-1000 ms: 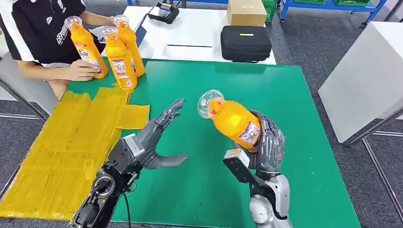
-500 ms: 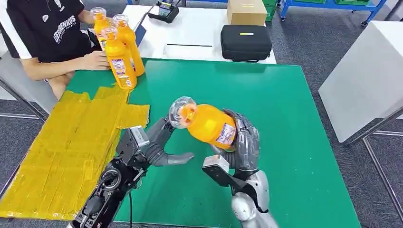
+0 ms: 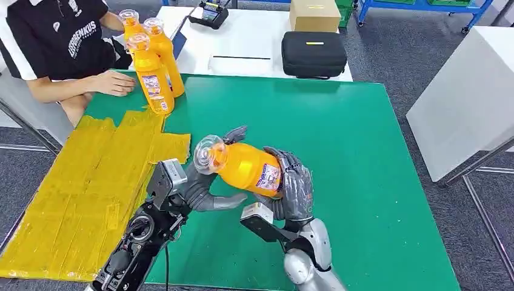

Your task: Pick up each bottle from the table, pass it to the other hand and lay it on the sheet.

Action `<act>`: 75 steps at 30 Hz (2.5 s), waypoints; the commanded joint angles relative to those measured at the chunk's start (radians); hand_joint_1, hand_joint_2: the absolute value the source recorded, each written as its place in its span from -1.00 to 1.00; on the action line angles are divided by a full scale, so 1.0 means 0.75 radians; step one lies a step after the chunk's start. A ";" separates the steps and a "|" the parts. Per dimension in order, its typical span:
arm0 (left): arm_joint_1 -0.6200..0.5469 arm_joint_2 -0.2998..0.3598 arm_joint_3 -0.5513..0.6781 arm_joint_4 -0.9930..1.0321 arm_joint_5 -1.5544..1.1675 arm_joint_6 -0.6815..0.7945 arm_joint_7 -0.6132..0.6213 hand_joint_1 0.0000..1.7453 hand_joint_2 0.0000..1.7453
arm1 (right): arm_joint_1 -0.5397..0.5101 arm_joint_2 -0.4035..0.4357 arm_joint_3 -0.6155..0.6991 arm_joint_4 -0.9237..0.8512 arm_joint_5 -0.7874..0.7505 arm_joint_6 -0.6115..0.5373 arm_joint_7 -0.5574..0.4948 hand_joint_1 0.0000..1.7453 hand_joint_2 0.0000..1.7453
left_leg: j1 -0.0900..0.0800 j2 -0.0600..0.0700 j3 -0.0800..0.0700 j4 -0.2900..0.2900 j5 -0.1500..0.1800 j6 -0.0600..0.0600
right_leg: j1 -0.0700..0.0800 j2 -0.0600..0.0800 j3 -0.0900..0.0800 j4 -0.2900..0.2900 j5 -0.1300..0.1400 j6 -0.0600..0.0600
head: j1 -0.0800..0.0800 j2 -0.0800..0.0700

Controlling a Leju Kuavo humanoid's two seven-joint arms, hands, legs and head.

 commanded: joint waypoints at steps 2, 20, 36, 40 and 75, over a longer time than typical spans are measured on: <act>0.003 0.034 0.002 0.009 0.041 0.001 0.009 -1.00 1.00 | -0.105 0.032 0.086 0.214 0.039 0.063 0.027 1.00 1.00 | 0.000 0.005 0.008 -0.001 -0.003 -0.003 | 0.001 0.003 0.006 -0.001 -0.002 -0.003 | 0.001 0.000; 0.007 -0.009 0.059 0.019 0.291 0.008 0.012 -1.00 1.00 | -0.214 0.087 0.302 0.244 -0.133 0.177 -0.053 1.00 1.00 | 0.001 0.003 0.004 -0.001 -0.002 -0.002 | 0.001 0.001 0.003 0.000 -0.001 -0.002 | -0.001 0.000; 0.075 -0.074 0.243 -0.167 0.519 0.207 -0.141 1.00 1.00 | -0.253 0.078 0.349 0.340 -0.188 0.147 -0.048 1.00 1.00 | 0.002 0.000 0.003 0.000 -0.002 -0.002 | 0.002 -0.002 0.003 0.000 -0.002 -0.002 | 0.000 0.000; 0.081 -0.074 0.251 -0.196 0.533 0.260 -0.165 1.00 1.00 | -0.255 0.075 0.343 0.336 -0.191 0.140 -0.044 1.00 1.00 | 0.002 -0.001 0.004 0.000 -0.001 -0.002 | 0.002 -0.004 0.003 -0.001 -0.002 -0.002 | 0.000 0.000; -0.144 0.121 0.209 0.508 -2.098 1.399 0.259 1.00 1.00 | 0.000 -0.149 0.216 -0.614 -0.858 0.234 -0.205 -1.00 1.00 | 0.001 -0.003 0.006 -0.002 0.000 -0.004 | 0.001 -0.006 0.005 -0.001 -0.002 -0.003 | 0.001 0.000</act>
